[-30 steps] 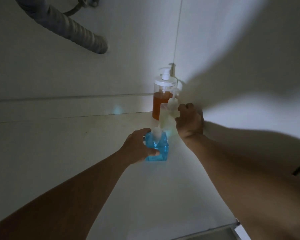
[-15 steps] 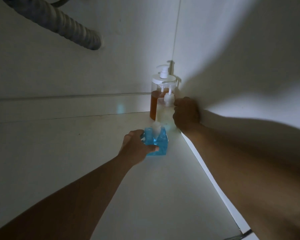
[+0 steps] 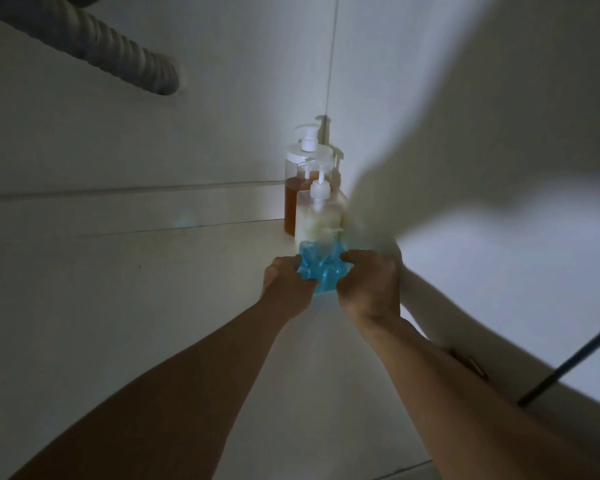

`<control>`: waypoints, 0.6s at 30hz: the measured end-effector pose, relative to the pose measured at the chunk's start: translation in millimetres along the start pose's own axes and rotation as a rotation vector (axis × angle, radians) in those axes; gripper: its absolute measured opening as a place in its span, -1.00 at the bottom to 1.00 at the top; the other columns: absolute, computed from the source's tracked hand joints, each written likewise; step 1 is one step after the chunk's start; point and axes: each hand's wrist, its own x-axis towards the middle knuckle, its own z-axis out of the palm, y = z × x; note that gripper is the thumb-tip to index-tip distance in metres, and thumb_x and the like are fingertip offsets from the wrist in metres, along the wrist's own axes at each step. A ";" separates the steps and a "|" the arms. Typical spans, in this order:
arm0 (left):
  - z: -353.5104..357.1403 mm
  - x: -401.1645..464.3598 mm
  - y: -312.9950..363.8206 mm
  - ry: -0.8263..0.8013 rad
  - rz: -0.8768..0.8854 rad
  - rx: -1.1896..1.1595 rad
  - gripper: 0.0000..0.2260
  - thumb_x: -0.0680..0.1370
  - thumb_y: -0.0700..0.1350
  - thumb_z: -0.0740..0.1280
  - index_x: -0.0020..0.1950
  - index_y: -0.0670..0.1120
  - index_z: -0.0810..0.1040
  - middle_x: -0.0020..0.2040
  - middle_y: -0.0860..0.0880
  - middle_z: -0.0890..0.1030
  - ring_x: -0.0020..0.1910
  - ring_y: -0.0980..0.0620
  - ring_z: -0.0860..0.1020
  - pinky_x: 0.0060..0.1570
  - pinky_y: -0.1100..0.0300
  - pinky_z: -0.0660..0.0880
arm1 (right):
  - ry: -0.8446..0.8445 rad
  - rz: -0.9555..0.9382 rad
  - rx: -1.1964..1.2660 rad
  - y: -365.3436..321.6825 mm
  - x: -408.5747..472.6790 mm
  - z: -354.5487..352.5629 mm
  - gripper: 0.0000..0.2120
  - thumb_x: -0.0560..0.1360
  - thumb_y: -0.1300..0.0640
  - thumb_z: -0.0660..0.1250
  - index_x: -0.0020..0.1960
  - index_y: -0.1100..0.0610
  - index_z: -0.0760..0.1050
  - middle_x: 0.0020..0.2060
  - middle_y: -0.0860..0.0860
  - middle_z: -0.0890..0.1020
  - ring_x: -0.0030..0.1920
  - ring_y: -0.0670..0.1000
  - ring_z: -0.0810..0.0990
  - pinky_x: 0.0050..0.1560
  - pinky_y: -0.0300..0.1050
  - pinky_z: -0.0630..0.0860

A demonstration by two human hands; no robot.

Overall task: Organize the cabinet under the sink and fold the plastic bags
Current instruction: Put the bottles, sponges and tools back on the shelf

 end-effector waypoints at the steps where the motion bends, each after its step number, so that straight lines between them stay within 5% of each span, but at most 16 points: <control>1: 2.9 1.6 1.3 -0.002 0.006 0.008 -0.70 0.53 -0.16 0.39 0.25 -0.16 0.55 -0.01 -0.01 0.55 -0.07 0.05 0.52 -0.10 0.25 0.47 | -0.021 -0.010 -0.039 2.7 0.6 0.2 -0.72 0.52 0.30 0.20 0.14 0.15 0.60 0.10 0.07 0.66 0.11 0.07 0.61 0.15 -0.17 0.48; 6: 16.5 14.5 7.2 0.013 0.017 0.029 -0.67 0.54 -0.13 0.37 0.30 -0.12 0.53 0.15 -0.10 0.58 0.07 -0.07 0.57 0.11 0.13 0.55 | -0.161 -0.036 -0.180 5.9 3.9 -0.6 -0.67 0.55 0.28 0.14 0.26 0.10 0.49 0.20 0.02 0.58 0.17 0.08 0.59 0.12 -0.13 0.49; 18: 26.4 26.0 10.6 0.050 -0.001 0.063 -0.67 0.56 -0.17 0.37 0.32 -0.14 0.49 0.17 -0.07 0.57 -0.06 0.08 0.49 -0.09 0.36 0.41 | -0.296 0.035 -0.145 5.6 15.2 4.5 -0.70 0.53 0.25 0.14 0.24 0.17 0.43 0.11 0.07 0.61 0.14 0.11 0.60 0.02 -0.04 0.53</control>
